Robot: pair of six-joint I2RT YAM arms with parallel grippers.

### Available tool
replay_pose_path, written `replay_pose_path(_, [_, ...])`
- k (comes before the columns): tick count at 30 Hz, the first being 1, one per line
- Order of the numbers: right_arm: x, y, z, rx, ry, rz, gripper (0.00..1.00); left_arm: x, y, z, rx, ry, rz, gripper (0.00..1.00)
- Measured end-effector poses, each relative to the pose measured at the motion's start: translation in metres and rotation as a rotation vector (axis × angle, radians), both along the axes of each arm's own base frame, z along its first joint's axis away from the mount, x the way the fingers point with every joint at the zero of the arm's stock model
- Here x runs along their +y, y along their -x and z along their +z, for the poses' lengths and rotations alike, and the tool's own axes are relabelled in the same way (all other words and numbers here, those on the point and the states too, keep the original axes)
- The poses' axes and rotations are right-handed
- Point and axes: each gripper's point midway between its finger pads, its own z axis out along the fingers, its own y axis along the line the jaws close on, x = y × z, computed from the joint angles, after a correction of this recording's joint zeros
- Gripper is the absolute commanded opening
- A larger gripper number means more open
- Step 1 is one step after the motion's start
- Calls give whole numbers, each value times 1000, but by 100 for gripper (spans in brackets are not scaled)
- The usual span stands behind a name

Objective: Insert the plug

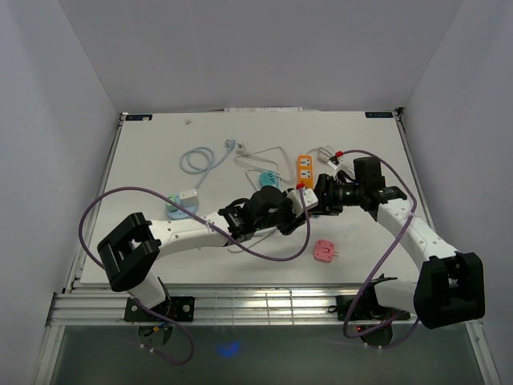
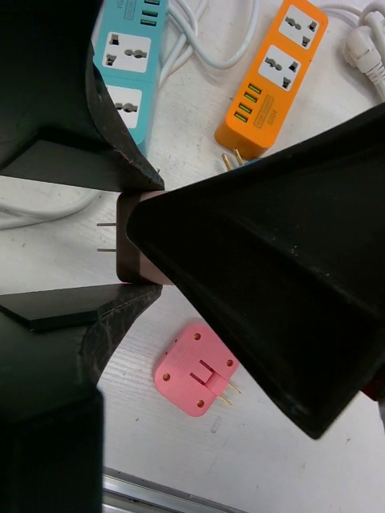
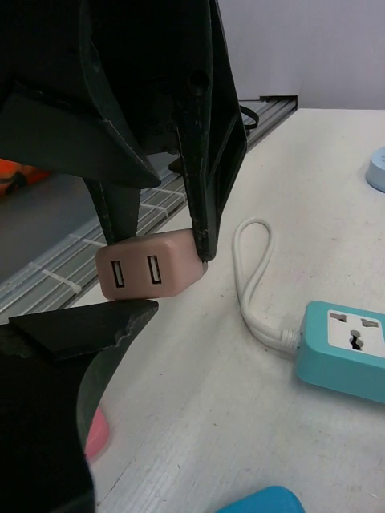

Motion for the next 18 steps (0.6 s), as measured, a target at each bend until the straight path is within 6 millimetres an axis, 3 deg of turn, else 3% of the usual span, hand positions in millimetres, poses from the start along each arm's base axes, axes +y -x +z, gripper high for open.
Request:
replay_pose_path(6, [2,0,-4,9,9,1,52,1,-2,0,-10,-7,6,0])
replay_pose_path(9, [-1,-4,-7,1,29,-15,30,2,-3,0,-15,-9,9,0])
replay_pose_path(11, [-1,-5,-7,-11,32,-12,14,4,-4,1,-14,-6,13,7])
replay_pose_path(13, [1,-5,-6,-20,26,-3,8,6,-4,2,-17,-1,15,15])
replay_pose_path(16, [6,-4,-6,-18,21,13,8,10,-3,1,-20,2,18,28])
replay_pose_path(17, [7,-3,-7,-16,20,18,8,11,-2,0,-20,3,20,43])
replay_pose_path(18, [9,-2,-8,-12,20,24,8,13,-2,0,-19,4,23,50])
